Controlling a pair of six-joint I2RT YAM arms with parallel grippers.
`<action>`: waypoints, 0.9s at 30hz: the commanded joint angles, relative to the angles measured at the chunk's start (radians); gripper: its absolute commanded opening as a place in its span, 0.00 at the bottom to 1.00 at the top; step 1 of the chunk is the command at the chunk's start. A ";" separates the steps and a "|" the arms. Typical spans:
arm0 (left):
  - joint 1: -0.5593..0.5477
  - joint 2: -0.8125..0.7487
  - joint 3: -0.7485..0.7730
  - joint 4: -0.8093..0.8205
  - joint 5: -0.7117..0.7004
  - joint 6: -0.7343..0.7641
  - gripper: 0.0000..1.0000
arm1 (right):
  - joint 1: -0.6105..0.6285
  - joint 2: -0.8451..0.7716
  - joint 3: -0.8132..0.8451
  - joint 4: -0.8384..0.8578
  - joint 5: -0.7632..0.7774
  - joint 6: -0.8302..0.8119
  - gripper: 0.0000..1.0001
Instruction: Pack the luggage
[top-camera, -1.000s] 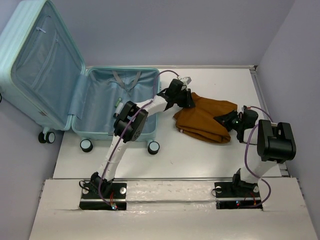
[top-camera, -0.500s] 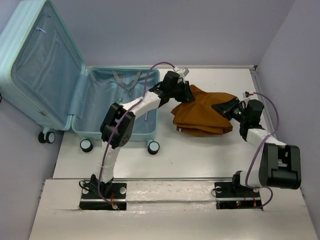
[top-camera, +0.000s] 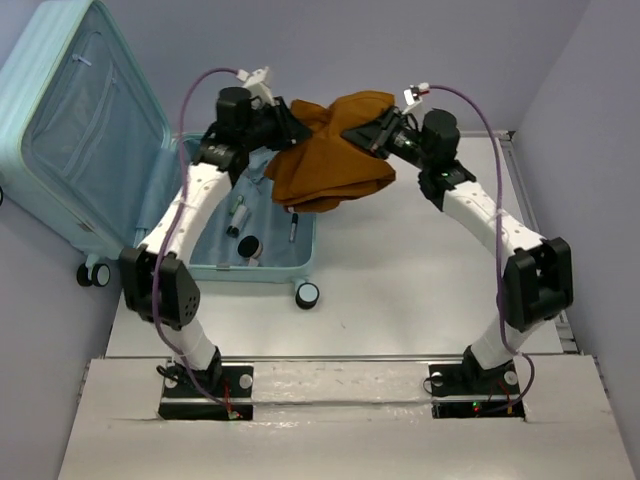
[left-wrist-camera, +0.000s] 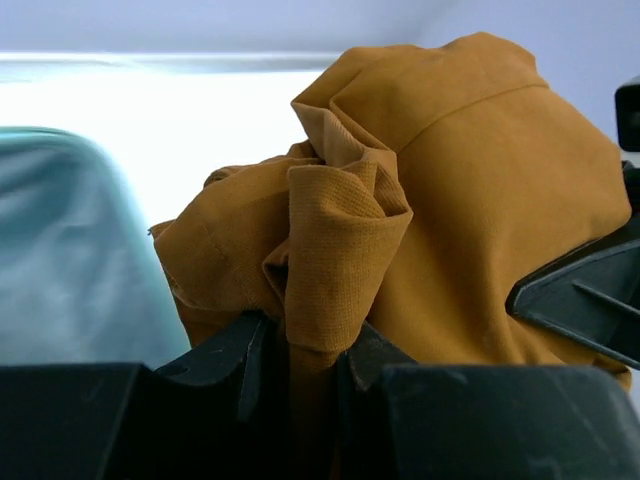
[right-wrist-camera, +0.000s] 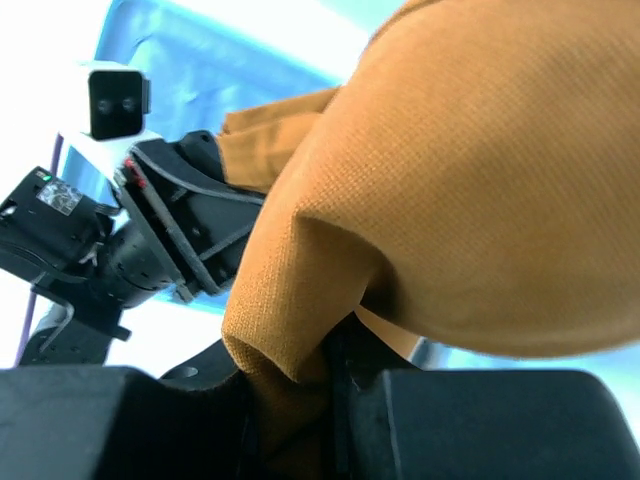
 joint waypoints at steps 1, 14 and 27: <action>0.114 -0.193 -0.040 -0.118 0.080 0.033 0.06 | 0.137 0.174 0.203 0.070 0.032 0.067 0.07; 0.301 -0.675 -0.026 -0.385 -0.656 0.163 0.99 | 0.338 1.033 1.281 -0.614 0.053 -0.197 1.00; 0.297 -1.192 -0.503 -0.509 -1.352 0.186 0.99 | 0.347 0.658 0.929 -0.543 0.159 -0.390 1.00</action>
